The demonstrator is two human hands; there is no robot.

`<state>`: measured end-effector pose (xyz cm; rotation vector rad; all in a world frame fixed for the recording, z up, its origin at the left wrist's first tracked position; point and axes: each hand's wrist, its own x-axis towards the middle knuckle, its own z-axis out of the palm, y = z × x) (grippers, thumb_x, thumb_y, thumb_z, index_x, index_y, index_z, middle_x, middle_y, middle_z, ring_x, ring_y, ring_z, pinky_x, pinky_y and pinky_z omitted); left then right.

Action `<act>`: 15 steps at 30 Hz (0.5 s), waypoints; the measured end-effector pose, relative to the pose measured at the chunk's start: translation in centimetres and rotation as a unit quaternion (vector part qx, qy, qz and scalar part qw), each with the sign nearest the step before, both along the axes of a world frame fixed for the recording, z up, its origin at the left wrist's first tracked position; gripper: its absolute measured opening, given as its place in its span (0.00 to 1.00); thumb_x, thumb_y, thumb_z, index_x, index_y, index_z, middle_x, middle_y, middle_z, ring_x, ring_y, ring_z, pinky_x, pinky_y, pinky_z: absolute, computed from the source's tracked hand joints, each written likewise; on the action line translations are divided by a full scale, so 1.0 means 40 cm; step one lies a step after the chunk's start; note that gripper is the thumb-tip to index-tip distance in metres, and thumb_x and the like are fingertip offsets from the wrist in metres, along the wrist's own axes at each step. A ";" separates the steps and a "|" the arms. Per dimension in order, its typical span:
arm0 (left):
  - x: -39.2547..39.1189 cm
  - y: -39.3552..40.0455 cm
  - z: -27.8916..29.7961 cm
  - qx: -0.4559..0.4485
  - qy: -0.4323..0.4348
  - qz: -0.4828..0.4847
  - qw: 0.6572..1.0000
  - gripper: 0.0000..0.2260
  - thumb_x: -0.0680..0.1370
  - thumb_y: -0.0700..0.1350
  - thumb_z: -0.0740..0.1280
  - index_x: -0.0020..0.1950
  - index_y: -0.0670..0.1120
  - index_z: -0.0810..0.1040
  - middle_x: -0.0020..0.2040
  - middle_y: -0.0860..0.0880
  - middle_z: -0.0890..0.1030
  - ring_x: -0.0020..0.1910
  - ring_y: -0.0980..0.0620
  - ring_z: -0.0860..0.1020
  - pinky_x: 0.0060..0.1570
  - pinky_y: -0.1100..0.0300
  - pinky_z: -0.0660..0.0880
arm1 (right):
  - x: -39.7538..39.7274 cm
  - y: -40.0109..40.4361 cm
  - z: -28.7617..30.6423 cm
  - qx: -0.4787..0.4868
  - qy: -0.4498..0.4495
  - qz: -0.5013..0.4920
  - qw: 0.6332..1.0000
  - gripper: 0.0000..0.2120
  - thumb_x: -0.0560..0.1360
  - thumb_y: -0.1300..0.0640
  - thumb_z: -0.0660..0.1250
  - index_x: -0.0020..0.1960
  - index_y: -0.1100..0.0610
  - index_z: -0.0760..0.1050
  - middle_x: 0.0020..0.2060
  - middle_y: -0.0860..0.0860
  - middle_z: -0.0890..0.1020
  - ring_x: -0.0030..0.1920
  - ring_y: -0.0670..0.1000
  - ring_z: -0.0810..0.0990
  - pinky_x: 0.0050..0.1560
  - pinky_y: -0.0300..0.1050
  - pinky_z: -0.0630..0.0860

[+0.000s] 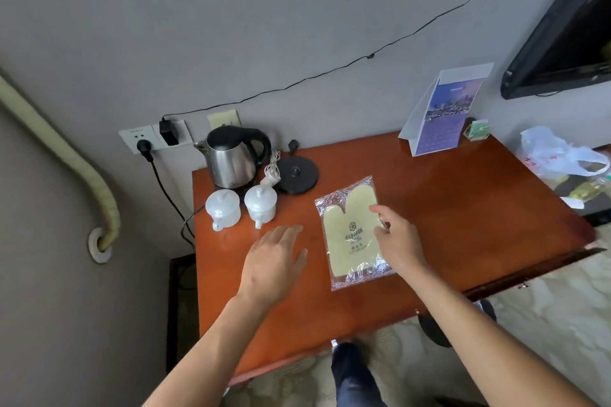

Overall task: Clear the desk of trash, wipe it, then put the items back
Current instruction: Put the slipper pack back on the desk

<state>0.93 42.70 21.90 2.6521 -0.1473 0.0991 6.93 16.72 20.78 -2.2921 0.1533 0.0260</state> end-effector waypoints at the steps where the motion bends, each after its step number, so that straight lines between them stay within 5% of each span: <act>1: 0.046 -0.014 -0.010 0.015 -0.005 0.000 1.000 0.21 0.80 0.51 0.69 0.73 0.48 0.74 0.68 0.50 0.79 0.67 0.47 0.77 0.65 0.51 0.73 | 0.065 -0.014 -0.017 -0.007 0.001 0.006 1.000 0.24 0.80 0.68 0.64 0.70 0.48 0.77 0.64 0.56 0.82 0.61 0.54 0.81 0.54 0.50 0.80; 10: 0.375 -0.141 -0.064 0.066 0.045 0.059 0.995 0.28 0.79 0.54 0.66 0.77 0.44 0.70 0.76 0.43 0.72 0.78 0.42 0.67 0.77 0.42 0.63 | 0.612 -0.082 -0.171 -0.038 0.063 0.051 0.996 0.23 0.79 0.69 0.63 0.69 0.51 0.77 0.64 0.54 0.82 0.66 0.55 0.79 0.64 0.47 0.75; 15: 0.488 -0.159 -0.092 0.074 0.073 0.089 0.991 0.28 0.80 0.54 0.65 0.78 0.44 0.69 0.77 0.43 0.71 0.78 0.42 0.66 0.78 0.42 0.62 | 0.796 -0.062 -0.266 -0.022 0.106 0.051 0.993 0.24 0.79 0.71 0.60 0.69 0.52 0.77 0.64 0.55 0.81 0.66 0.56 0.78 0.62 0.41 0.71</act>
